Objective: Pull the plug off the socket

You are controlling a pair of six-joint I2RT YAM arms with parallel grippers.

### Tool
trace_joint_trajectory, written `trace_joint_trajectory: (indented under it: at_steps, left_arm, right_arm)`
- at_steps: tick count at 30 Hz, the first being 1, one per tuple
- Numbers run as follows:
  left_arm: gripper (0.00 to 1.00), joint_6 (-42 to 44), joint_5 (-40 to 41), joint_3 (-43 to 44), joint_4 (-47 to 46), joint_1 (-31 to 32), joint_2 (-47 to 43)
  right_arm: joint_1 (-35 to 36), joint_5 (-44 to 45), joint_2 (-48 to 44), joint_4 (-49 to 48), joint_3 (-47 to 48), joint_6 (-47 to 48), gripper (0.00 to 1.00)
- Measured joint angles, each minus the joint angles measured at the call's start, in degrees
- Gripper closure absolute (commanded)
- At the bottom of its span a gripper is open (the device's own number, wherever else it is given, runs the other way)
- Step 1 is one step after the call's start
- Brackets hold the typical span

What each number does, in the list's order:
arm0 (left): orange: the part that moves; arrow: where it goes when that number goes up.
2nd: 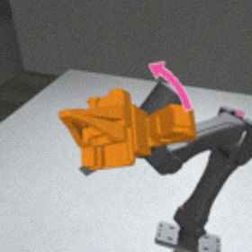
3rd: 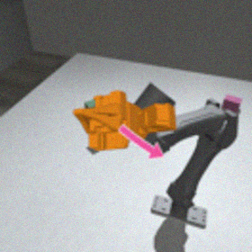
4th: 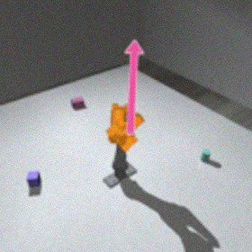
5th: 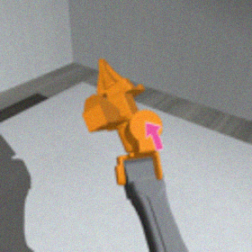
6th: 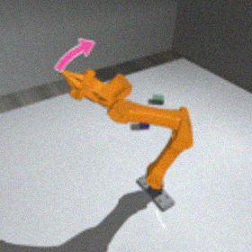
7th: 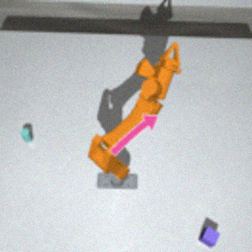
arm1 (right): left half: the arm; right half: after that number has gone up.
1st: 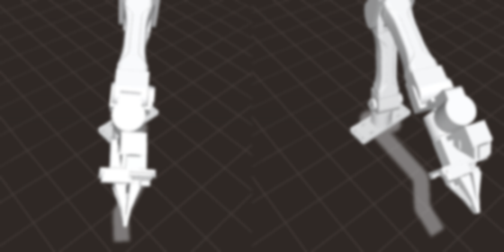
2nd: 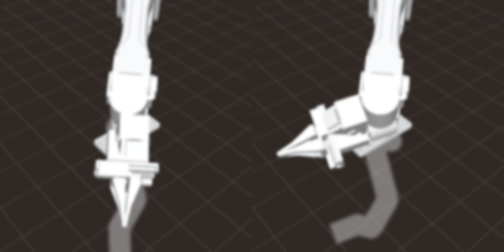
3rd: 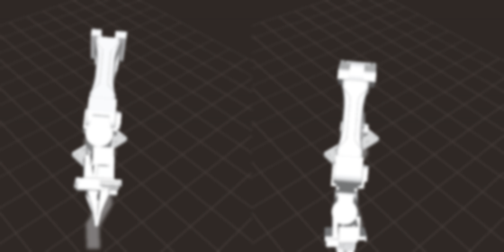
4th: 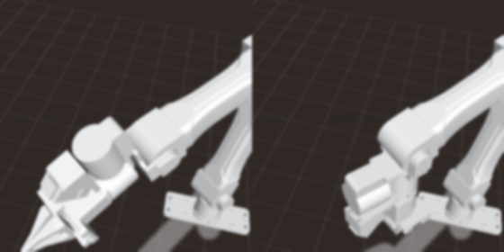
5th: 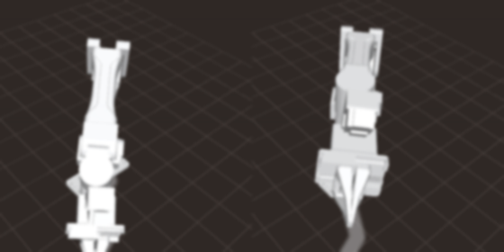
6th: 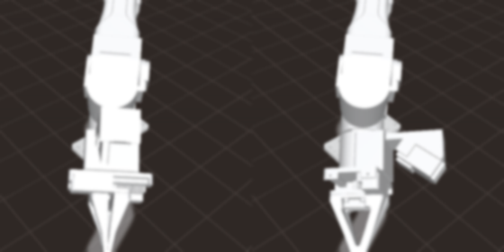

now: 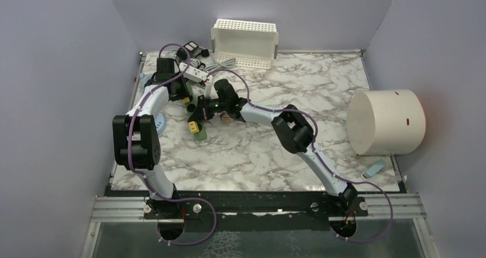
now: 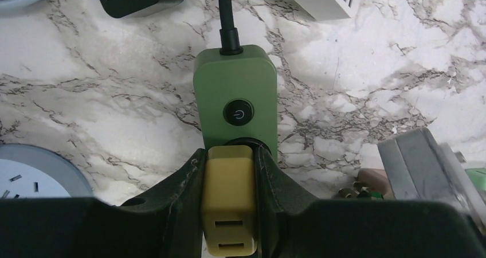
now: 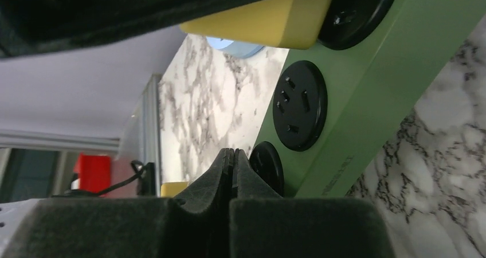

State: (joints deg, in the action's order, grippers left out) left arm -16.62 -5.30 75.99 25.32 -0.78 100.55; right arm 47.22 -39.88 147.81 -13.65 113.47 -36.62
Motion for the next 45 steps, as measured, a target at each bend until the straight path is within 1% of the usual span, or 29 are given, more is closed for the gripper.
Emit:
trace_joint_trajectory:
  at_steps: [5,9,12,15,18,20,22,26,30,33,34,36,39,42,45]
  left_arm:
    - [1.00,-1.22,-0.17,-8.61,-8.41,-0.26,-4.92]
    - [1.00,-0.98,-1.81,-14.78,-14.95,-0.68,-9.29]
    - [1.00,-0.24,-3.23,-17.20,-17.92,-1.11,-11.06]
    - [1.00,0.68,-3.67,-19.23,-20.28,-1.29,-12.28]
    - [1.00,1.66,-3.65,-22.16,-22.40,-1.36,-14.93]
    - [1.00,1.81,-4.33,-23.58,-22.64,-1.22,-18.21]
    - [1.00,1.84,-4.35,-24.06,-23.50,-0.96,-22.45]
    - [1.00,1.66,-4.24,-24.04,-28.59,-0.70,-28.30]
    - [1.00,1.66,-4.22,-24.00,-30.16,-0.70,-29.07]
    - [1.00,1.66,-4.31,-23.98,-29.75,-0.70,-28.98]
    - [1.00,1.68,-4.44,-23.89,-29.66,-0.70,-28.98]
    - [1.00,1.73,-5.57,-23.10,-29.07,-0.70,-28.98]
    - [1.00,1.70,-9.25,-21.20,-28.76,-0.70,-29.29]
    - [1.00,1.70,-15.32,-19.26,-28.48,-0.52,-31.15]
    - [1.00,2.12,-22.18,-19.10,-27.47,-0.02,-35.34]
  right_arm:
    - [-0.46,-5.55,3.39,3.98,5.35,-5.90,0.99]
    - [-0.46,-9.14,7.32,9.05,12.83,-9.86,0.99]
    - [-0.55,-11.15,10.14,13.49,18.78,-12.26,0.99]
    - [-0.57,-11.74,11.54,15.34,21.57,-12.96,0.99]
    - [-0.55,-12.46,11.74,15.96,22.01,-13.53,0.99]
    - [-0.74,-9.97,12.48,17.64,22.14,-13.44,0.99]
    - [-1.38,-11.39,13.92,17.42,22.10,-15.76,0.99]
    - [-1.29,-10.84,13.66,18.23,22.12,-16.09,0.99]
    - [-1.29,-10.88,13.29,17.20,21.35,-15.80,0.99]
    - [-1.36,-9.77,10.14,12.20,15.26,-14.91,0.99]
    - [-1.49,-8.74,7.98,9.60,11.32,-14.29,0.97]
    - [-1.92,-7.06,4.74,5.97,6.23,-13.38,0.82]
    - [-3.50,-3.15,2.43,0.85,2.62,-12.74,0.68]
    - [-6.23,1.25,0.17,-3.61,-0.24,-14.53,0.58]
    - [-10.08,6.19,-4.66,-6.21,-5.70,-15.98,0.55]
